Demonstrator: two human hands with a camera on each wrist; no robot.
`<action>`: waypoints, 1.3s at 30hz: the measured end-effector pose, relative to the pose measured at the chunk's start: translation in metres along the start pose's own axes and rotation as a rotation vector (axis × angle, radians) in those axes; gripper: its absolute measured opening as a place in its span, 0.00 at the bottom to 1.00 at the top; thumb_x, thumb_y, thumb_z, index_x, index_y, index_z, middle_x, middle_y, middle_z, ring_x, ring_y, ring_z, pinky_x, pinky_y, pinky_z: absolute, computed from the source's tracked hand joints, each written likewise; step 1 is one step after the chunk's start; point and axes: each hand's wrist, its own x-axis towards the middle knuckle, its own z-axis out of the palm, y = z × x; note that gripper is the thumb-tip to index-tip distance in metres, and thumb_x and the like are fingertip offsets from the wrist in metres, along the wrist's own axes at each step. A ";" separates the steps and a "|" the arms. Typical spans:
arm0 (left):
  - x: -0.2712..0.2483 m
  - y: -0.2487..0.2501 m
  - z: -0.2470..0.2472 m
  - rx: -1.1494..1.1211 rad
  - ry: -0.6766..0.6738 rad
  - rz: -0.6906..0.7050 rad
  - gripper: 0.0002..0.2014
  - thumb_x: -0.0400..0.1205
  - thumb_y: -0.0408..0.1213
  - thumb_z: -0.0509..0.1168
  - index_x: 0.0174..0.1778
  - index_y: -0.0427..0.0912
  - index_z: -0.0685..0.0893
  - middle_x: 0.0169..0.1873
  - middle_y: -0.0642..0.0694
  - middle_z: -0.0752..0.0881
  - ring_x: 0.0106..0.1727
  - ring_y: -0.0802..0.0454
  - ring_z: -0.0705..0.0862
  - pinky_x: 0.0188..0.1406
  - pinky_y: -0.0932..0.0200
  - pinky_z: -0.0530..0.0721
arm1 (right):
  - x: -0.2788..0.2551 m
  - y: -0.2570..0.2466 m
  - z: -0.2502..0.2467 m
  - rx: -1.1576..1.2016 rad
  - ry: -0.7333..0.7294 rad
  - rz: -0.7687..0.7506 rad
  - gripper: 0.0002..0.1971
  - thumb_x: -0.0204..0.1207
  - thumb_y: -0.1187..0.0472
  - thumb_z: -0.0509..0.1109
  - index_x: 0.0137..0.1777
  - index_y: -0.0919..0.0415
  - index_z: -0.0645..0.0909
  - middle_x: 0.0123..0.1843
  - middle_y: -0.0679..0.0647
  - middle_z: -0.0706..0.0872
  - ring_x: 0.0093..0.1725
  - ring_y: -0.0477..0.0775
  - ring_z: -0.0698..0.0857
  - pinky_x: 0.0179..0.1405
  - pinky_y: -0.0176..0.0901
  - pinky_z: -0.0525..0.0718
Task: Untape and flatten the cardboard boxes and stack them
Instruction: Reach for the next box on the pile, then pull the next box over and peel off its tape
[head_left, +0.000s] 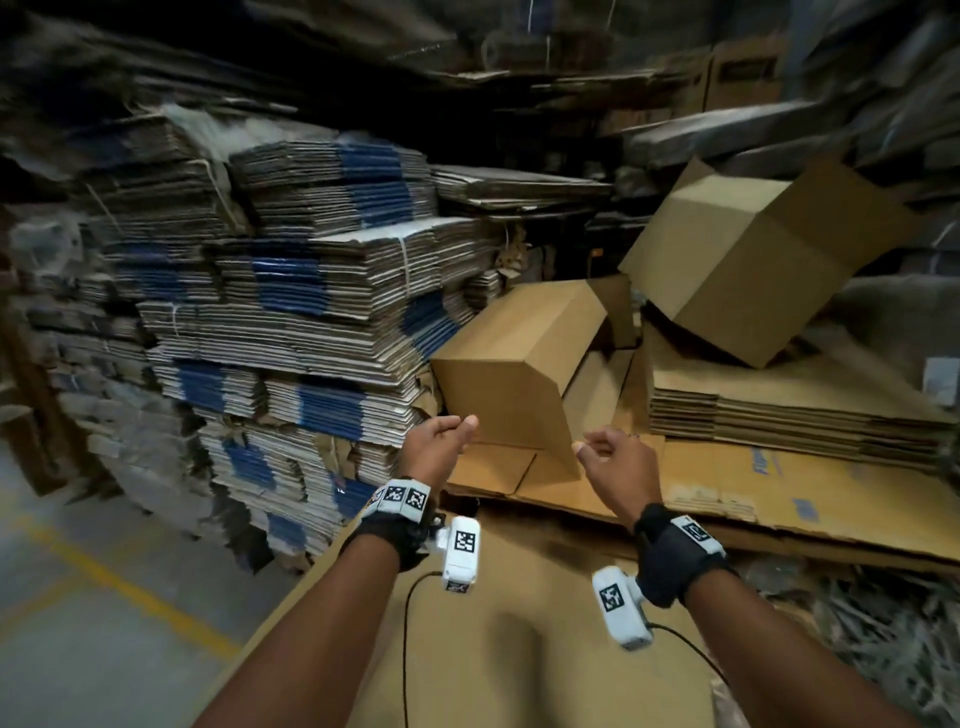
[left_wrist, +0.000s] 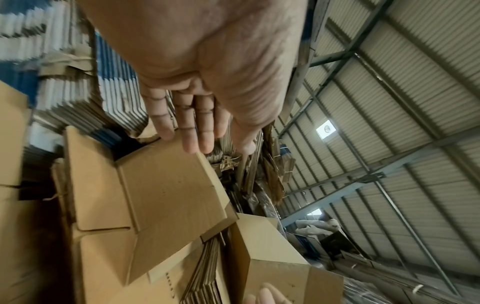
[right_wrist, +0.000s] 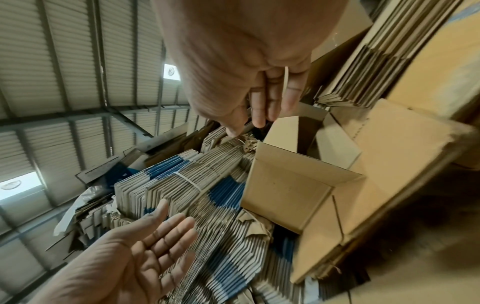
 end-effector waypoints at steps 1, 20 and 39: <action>0.010 0.004 0.002 -0.014 0.009 0.010 0.25 0.72 0.61 0.77 0.58 0.48 0.89 0.40 0.52 0.94 0.47 0.52 0.93 0.56 0.47 0.90 | 0.010 -0.006 0.004 0.018 0.020 0.001 0.16 0.78 0.51 0.78 0.63 0.55 0.88 0.55 0.49 0.92 0.54 0.47 0.88 0.57 0.39 0.83; 0.193 -0.050 -0.014 0.024 0.053 -0.076 0.42 0.59 0.71 0.72 0.60 0.42 0.89 0.52 0.45 0.93 0.53 0.47 0.91 0.61 0.45 0.89 | 0.164 0.019 0.134 -0.137 0.065 0.325 0.12 0.86 0.55 0.67 0.56 0.64 0.86 0.55 0.63 0.89 0.48 0.62 0.82 0.48 0.48 0.81; 0.045 -0.025 0.018 -0.065 0.131 -0.071 0.45 0.69 0.72 0.74 0.73 0.41 0.80 0.66 0.46 0.85 0.68 0.39 0.83 0.73 0.41 0.81 | 0.026 0.029 -0.045 0.304 0.312 0.138 0.15 0.90 0.47 0.58 0.56 0.58 0.78 0.48 0.51 0.87 0.46 0.51 0.86 0.40 0.47 0.83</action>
